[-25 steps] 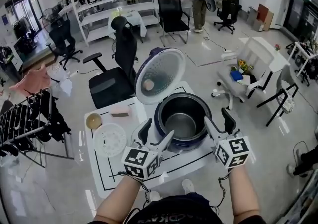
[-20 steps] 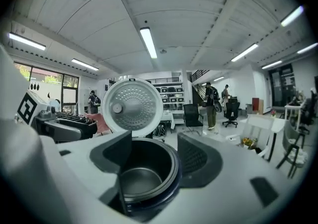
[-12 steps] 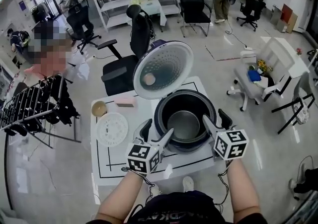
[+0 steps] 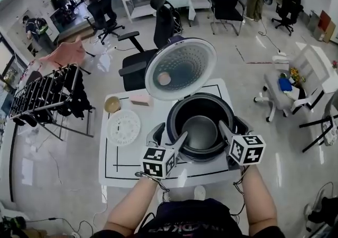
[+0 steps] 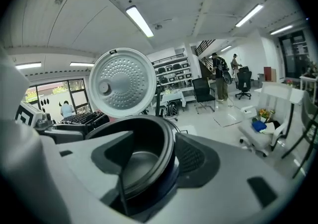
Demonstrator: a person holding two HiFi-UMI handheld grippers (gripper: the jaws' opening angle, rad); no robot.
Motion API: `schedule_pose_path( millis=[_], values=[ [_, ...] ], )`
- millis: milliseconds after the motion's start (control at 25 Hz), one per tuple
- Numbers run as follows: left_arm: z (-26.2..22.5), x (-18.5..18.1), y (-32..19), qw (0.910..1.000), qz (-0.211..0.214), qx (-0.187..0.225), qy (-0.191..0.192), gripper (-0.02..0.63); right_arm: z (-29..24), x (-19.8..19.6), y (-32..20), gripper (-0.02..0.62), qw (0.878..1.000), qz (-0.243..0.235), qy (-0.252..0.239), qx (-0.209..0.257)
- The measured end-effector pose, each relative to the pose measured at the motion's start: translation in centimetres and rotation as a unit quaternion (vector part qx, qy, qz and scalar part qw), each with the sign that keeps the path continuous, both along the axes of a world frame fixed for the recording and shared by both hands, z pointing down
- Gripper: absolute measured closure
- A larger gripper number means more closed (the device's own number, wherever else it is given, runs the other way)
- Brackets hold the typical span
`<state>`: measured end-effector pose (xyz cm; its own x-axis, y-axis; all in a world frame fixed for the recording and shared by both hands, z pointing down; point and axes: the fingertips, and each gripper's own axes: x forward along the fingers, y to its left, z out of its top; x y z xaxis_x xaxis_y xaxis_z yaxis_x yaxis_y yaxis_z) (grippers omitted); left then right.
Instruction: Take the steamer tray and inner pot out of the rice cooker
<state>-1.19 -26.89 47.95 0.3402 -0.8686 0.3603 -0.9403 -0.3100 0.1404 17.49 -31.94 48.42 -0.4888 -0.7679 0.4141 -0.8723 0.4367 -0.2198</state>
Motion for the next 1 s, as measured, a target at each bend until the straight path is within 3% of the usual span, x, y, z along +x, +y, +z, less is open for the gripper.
schedule_pose_path(
  millis=[280, 520, 640, 1000],
  values=[
    [1.8, 0.1, -1.1, 0.9991, -0.035, -0.025, -0.003, 0.255, 1.3, -0.7, -0.9, 0.340, 1.000, -0.027, -0.001, -0.016],
    [2.1, 0.4, -1.5, 0.9980, -0.048, -0.017, -0.038, 0.268, 1.3, -0.8, -0.9, 0.347, 0.999, -0.028, 0.009, -0.014],
    [2.4, 0.8, -1.5, 0.9972, -0.057, -0.018, -0.044, 0.306, 1.4, -0.7, -0.8, 0.354, 1.000, -0.024, 0.014, -0.012],
    [2.4, 0.3, -1.6, 0.9912, -0.103, -0.027, -0.079, 0.346, 1.7, -0.4, -0.9, 0.385, 0.997, 0.001, 0.080, 0.011]
  ],
)
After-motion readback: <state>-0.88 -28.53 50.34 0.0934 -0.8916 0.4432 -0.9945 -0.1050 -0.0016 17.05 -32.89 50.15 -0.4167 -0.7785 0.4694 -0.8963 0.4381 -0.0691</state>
